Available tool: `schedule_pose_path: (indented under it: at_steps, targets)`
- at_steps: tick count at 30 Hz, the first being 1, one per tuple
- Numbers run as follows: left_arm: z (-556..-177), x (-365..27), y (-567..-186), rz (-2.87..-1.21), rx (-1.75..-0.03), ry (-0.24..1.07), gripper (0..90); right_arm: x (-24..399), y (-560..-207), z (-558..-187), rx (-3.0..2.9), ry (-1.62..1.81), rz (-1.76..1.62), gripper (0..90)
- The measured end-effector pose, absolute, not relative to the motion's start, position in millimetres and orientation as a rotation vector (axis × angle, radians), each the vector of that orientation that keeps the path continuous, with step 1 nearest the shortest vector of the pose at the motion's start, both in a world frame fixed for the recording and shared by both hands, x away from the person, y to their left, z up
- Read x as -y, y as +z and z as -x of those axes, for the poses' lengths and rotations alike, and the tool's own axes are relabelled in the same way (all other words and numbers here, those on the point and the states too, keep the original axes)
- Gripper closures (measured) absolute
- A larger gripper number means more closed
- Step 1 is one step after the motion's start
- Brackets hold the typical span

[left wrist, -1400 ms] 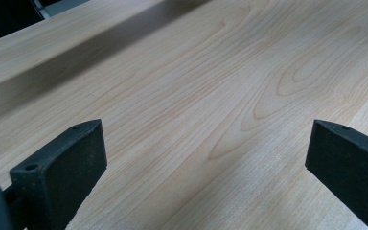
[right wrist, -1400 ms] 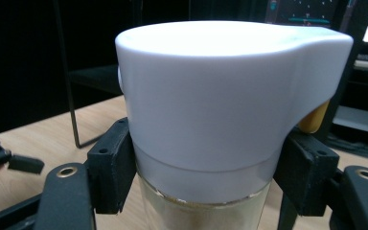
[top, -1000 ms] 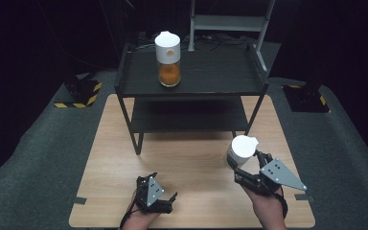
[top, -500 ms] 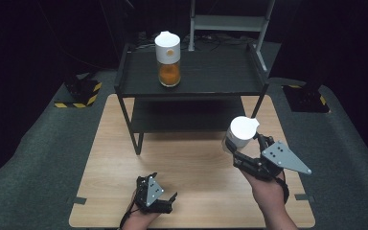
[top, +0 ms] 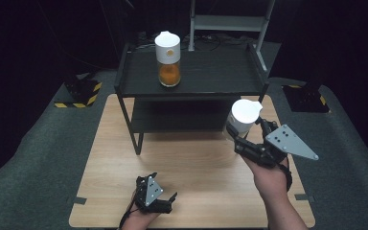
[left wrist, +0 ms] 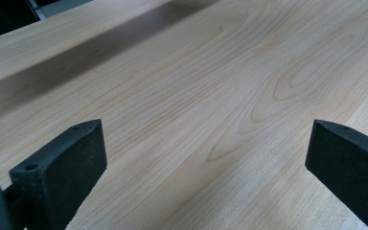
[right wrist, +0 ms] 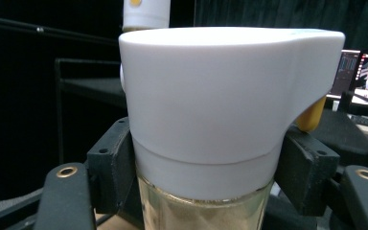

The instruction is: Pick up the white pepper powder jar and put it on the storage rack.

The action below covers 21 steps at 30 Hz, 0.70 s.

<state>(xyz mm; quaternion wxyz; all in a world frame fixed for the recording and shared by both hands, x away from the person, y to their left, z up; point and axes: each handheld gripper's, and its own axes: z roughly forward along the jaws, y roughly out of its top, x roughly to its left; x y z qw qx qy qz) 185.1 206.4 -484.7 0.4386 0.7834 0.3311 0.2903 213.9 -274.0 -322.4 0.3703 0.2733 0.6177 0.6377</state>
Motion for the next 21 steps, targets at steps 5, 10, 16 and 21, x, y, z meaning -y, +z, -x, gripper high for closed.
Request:
schedule_pose_path:
  at_steps: [5,10,16,21]
  targets:
    - [-184.6,-206.2,-484.7,-1.948,-0.823,0.725,0.6,273.9,-311.7,-217.8,-1.569,1.643,-0.693,30.4]
    - [-184.7,-206.2,-484.7,-1.946,-0.825,0.723,0.6,272.5,-297.4,-225.5,-1.56,1.662,-0.695,30.4]
    - [-185.0,-207.9,-484.9,-1.938,-0.831,0.717,0.6,266.6,-283.7,-233.9,-1.558,1.667,-0.697,30.4]
    - [-184.8,-208.3,-485.3,-1.934,-0.832,0.714,0.6,259.6,-272.7,-241.1,-1.556,1.66,-0.695,30.4]
